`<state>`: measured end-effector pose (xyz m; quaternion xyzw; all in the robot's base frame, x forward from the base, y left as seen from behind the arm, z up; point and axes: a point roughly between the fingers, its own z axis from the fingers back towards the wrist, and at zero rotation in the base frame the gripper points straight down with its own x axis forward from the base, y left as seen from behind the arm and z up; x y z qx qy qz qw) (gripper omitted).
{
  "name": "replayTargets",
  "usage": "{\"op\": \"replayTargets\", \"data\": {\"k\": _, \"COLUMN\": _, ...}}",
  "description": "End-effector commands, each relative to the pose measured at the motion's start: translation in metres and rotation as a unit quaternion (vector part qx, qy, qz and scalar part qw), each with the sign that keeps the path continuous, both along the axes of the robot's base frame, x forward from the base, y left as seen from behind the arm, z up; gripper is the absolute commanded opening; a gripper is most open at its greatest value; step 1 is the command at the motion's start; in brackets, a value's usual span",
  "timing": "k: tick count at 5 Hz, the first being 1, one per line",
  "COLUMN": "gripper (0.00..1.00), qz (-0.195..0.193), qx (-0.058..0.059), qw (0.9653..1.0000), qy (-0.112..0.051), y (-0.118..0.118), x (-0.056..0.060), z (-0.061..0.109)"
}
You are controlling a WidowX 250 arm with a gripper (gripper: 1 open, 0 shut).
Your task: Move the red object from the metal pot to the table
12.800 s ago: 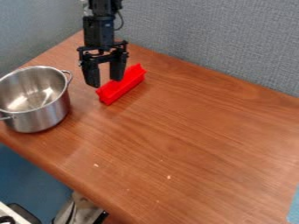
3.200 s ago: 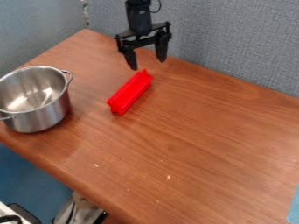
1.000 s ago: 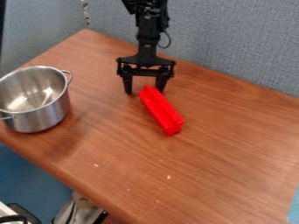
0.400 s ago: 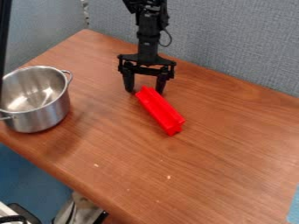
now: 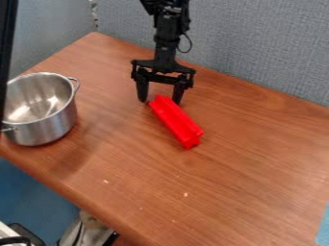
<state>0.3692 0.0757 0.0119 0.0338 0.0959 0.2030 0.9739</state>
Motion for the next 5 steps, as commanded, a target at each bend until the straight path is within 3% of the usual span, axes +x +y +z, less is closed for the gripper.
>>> {"op": "replayTargets", "data": {"k": 1, "gripper": 1.0, "qz": 0.016, "qx": 0.001, "qw": 0.9999, "qy": -0.001, "y": -0.004, "x": 0.0, "z": 0.009}}
{"op": "replayTargets", "data": {"k": 4, "gripper": 1.0, "qz": 0.051, "qx": 0.0, "qw": 0.9983, "qy": -0.026, "y": -0.067, "x": 0.017, "z": 0.045}}
{"op": "replayTargets", "data": {"k": 5, "gripper": 1.0, "qz": 0.029, "qx": 0.018, "qw": 0.9988, "qy": -0.035, "y": -0.064, "x": 0.017, "z": 0.033}}
